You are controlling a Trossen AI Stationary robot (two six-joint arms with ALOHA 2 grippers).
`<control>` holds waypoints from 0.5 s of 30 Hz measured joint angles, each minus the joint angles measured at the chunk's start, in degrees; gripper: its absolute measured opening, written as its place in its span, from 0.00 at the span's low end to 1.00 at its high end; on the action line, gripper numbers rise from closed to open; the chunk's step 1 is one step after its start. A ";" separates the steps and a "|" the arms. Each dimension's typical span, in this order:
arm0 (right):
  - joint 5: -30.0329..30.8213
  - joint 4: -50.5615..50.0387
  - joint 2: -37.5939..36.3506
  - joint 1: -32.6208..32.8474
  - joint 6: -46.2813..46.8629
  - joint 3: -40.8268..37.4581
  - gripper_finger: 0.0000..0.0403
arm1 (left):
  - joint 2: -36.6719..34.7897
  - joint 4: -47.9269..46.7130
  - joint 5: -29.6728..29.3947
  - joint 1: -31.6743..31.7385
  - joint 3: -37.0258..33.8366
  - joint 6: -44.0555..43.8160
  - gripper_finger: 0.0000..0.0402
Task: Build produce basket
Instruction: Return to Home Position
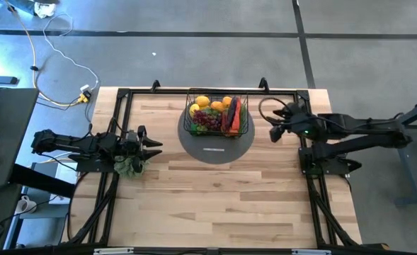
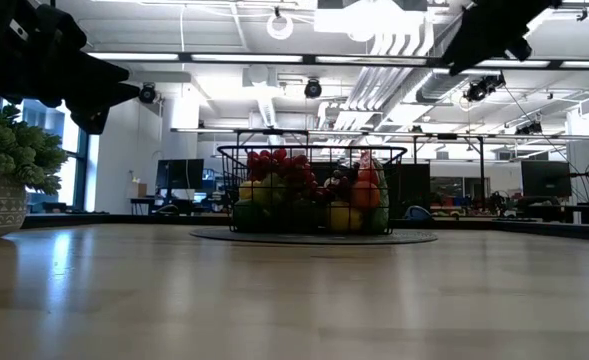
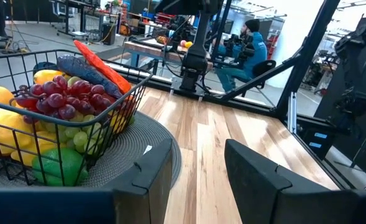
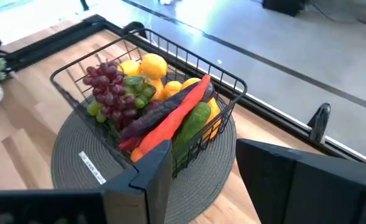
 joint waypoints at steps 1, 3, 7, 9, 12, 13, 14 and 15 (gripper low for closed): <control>-0.23 0.55 -1.72 0.35 -0.33 -1.45 0.40 | 0.00 0.00 0.00 0.00 0.00 0.00 0.34; -0.28 2.02 -5.12 1.05 -0.40 -4.53 0.40 | 0.00 0.00 -0.02 0.00 0.00 0.00 0.34; -1.78 6.62 -11.57 2.15 -1.58 -11.00 0.40 | 0.00 0.00 0.00 0.00 0.00 0.00 0.34; -3.62 10.38 -14.38 2.41 -3.02 -14.22 0.40 | 0.00 0.00 0.00 0.00 0.00 0.00 0.34; -7.43 15.97 -17.80 2.47 -6.24 -18.77 0.40 | 0.00 0.01 0.00 0.00 0.00 -0.02 0.34; -8.86 17.87 -18.82 2.47 -7.23 -20.32 0.40 | 0.00 0.00 0.00 0.00 0.00 -0.01 0.34; -10.37 19.93 -19.70 2.47 -8.17 -21.77 0.40 | 0.00 0.01 0.00 0.00 0.00 -0.02 0.34; -11.85 21.90 -20.46 2.47 -9.19 -23.20 0.40 | 0.00 0.00 0.00 0.00 0.00 -0.02 0.34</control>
